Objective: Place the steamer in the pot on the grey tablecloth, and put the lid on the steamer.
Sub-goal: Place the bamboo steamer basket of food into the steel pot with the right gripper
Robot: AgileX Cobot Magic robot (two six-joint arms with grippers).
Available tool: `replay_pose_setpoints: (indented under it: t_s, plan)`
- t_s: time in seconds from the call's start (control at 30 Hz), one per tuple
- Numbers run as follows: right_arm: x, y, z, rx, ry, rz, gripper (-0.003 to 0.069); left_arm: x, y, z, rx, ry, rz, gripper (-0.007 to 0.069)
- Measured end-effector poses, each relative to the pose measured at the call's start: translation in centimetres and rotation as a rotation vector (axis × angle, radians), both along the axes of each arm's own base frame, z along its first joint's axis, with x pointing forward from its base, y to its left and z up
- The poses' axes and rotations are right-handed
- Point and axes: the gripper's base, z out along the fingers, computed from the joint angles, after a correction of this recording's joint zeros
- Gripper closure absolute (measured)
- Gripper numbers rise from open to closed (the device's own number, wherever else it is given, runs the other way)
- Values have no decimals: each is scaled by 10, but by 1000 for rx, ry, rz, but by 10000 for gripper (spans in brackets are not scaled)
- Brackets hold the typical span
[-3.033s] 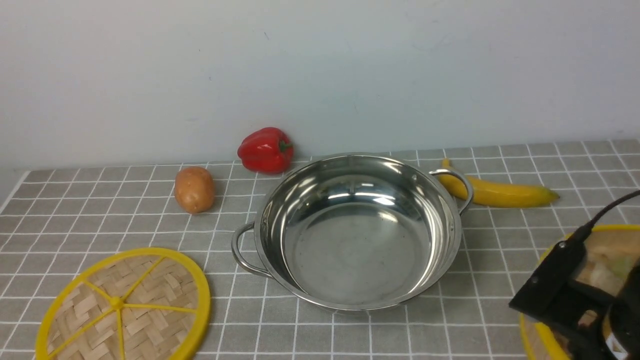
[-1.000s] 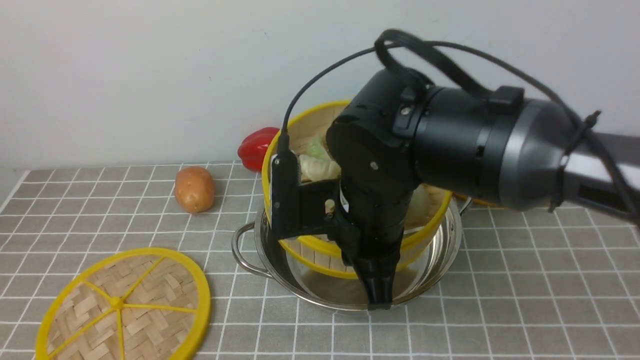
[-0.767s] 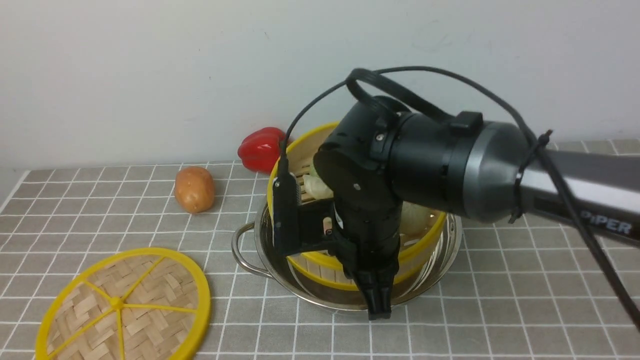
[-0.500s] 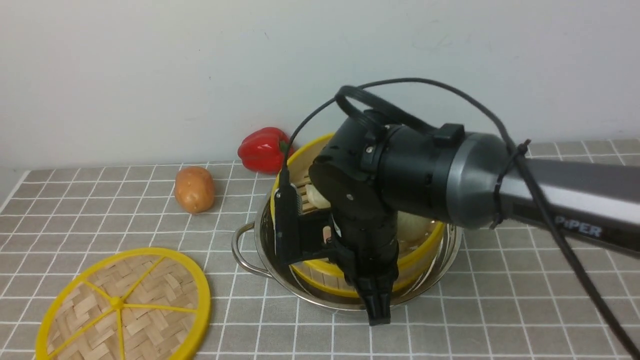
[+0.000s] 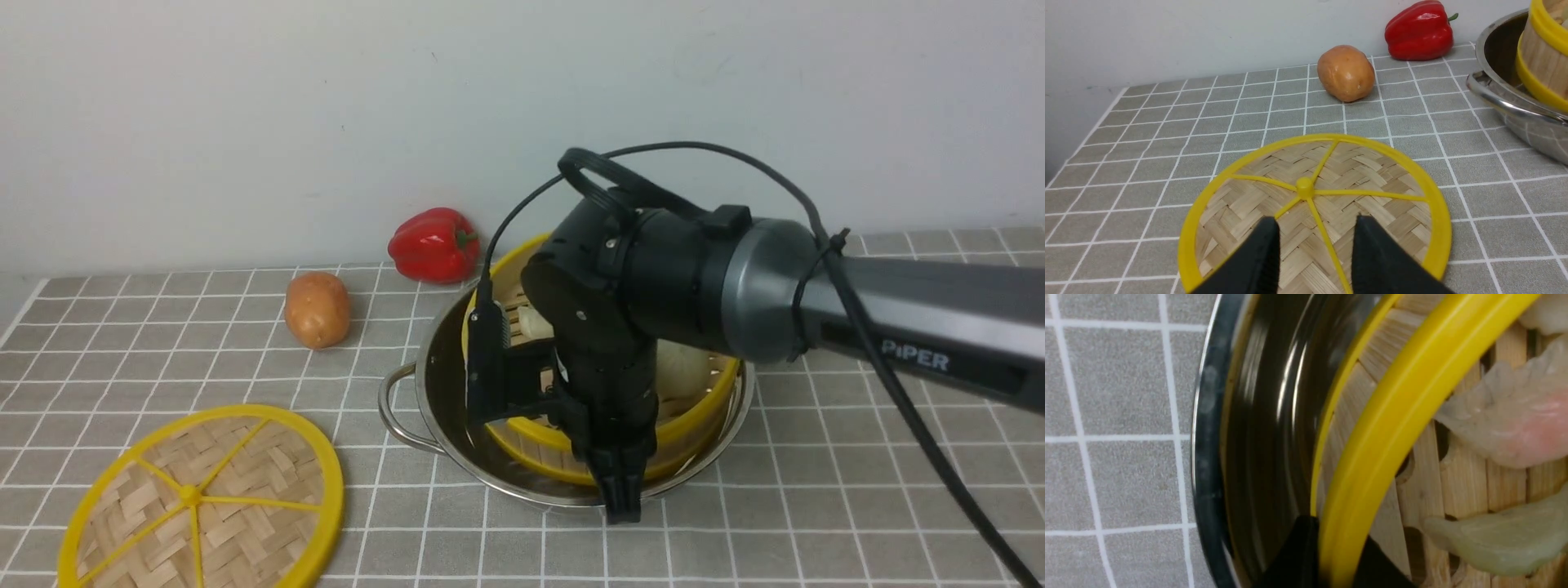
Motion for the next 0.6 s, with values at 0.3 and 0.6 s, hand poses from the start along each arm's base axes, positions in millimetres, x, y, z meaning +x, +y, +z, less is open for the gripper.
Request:
replay_pose_setpoints:
  t_s: [0.3, 0.6]
  plan:
    - [-2, 6, -1, 59, 28, 14, 598, 0, 0, 0, 0, 0, 0, 382]
    - [1, 8, -22, 24, 55, 18, 598, 0, 0, 0, 0, 0, 0, 382]
